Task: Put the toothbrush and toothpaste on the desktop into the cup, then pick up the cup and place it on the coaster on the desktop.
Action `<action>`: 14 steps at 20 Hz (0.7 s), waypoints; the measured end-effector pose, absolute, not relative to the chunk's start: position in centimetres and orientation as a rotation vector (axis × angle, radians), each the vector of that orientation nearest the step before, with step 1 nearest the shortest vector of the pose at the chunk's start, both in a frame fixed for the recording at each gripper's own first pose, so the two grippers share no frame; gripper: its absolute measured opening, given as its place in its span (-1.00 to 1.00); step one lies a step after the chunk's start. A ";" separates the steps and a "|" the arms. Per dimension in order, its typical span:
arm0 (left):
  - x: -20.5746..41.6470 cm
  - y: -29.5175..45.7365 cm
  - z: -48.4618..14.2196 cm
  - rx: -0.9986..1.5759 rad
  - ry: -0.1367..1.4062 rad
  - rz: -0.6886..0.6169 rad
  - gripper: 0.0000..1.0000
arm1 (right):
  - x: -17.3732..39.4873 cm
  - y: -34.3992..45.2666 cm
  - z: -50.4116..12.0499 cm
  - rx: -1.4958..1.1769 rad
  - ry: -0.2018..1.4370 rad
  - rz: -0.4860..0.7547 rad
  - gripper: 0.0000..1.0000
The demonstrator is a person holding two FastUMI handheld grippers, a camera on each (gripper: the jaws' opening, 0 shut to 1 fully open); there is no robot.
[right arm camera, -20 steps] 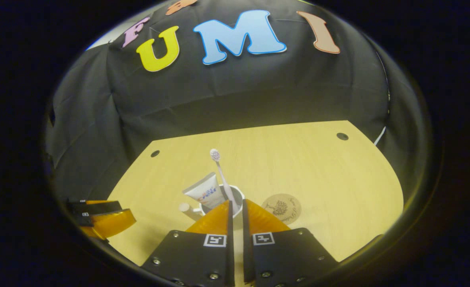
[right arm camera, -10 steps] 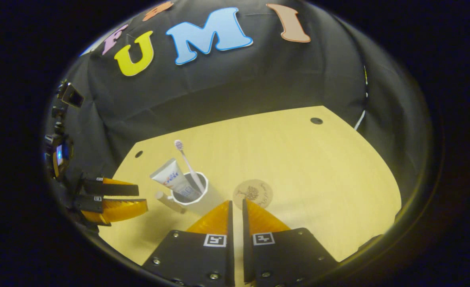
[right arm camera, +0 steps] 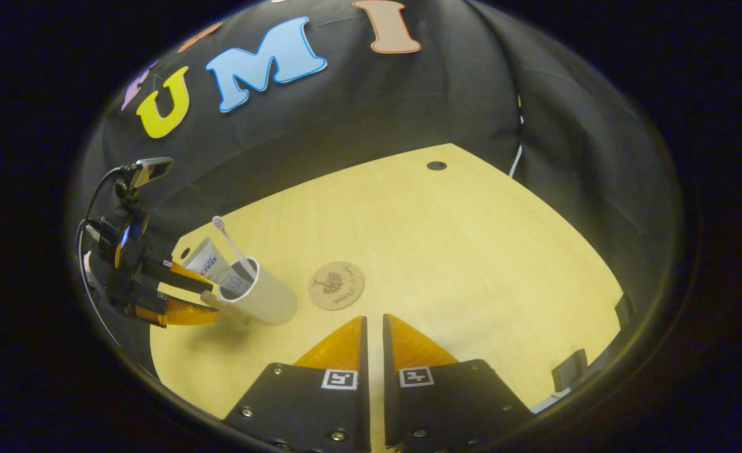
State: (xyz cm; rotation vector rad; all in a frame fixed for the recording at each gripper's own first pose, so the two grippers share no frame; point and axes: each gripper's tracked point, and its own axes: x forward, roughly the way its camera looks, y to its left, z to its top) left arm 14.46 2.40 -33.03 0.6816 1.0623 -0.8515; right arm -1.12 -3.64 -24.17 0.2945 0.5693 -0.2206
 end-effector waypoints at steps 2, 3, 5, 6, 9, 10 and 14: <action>13.8 1.6 -34.8 0.716 1.087 -0.869 0.46 | -1.9 -4.7 -24.5 0.319 0.575 -0.246 -0.81; 13.5 1.6 -35.4 0.728 1.102 -0.873 0.48 | -2.3 -5.2 -24.6 0.327 0.579 -0.260 -0.81; 13.2 1.7 -36.3 0.750 1.126 -0.881 0.48 | -3.1 -6.3 -25.0 0.340 0.586 -0.288 -0.81; 13.3 1.8 -36.6 0.761 1.134 -0.883 0.53 | -3.2 -6.7 -25.1 0.346 0.589 -0.299 -0.81; 13.7 2.1 -37.0 0.788 1.156 -0.889 0.60 | -3.9 -7.6 -25.7 0.365 0.603 -0.324 -0.81; 13.9 2.2 -37.1 0.786 1.165 -0.888 0.60 | -4.0 -7.7 -26.1 0.366 0.610 -0.329 -0.81; 13.5 2.0 -38.0 0.756 1.189 -0.897 0.32 | -5.0 -8.2 -26.8 0.354 0.637 -0.333 -0.81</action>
